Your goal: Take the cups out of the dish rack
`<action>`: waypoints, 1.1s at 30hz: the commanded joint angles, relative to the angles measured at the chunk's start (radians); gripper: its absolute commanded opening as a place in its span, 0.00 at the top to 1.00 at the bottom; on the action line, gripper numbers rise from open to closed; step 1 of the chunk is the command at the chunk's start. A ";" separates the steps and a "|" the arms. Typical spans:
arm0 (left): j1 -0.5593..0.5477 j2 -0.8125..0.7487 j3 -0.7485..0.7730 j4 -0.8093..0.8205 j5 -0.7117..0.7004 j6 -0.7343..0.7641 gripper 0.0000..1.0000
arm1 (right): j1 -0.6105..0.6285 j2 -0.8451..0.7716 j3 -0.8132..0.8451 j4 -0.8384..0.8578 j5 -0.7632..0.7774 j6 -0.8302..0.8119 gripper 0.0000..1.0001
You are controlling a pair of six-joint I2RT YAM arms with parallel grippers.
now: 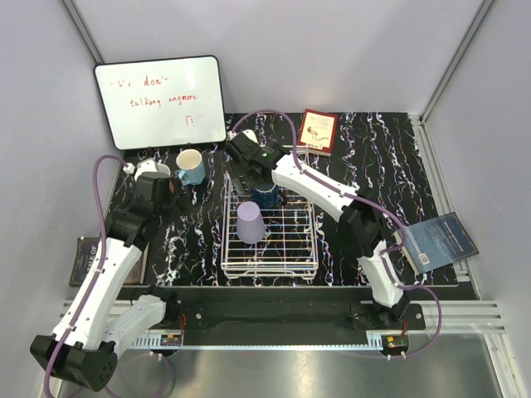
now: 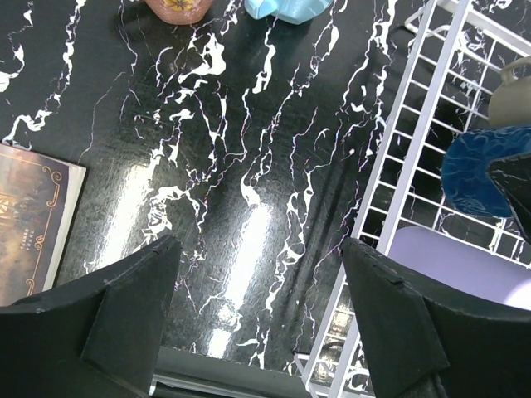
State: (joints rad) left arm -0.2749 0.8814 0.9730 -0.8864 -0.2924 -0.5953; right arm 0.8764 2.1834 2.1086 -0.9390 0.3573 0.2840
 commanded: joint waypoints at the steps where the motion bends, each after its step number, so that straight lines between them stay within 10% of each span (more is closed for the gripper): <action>1: -0.004 0.010 -0.007 0.059 0.009 0.008 0.16 | -0.002 -0.088 -0.033 -0.003 0.052 0.006 0.00; 33: -0.006 0.044 -0.065 0.104 0.075 0.009 0.16 | -0.066 -0.191 -0.225 0.078 -0.050 0.037 0.00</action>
State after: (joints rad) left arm -0.2756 0.9207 0.9176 -0.8333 -0.2409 -0.5949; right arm 0.8413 1.9800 1.8992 -0.9020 0.3408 0.3103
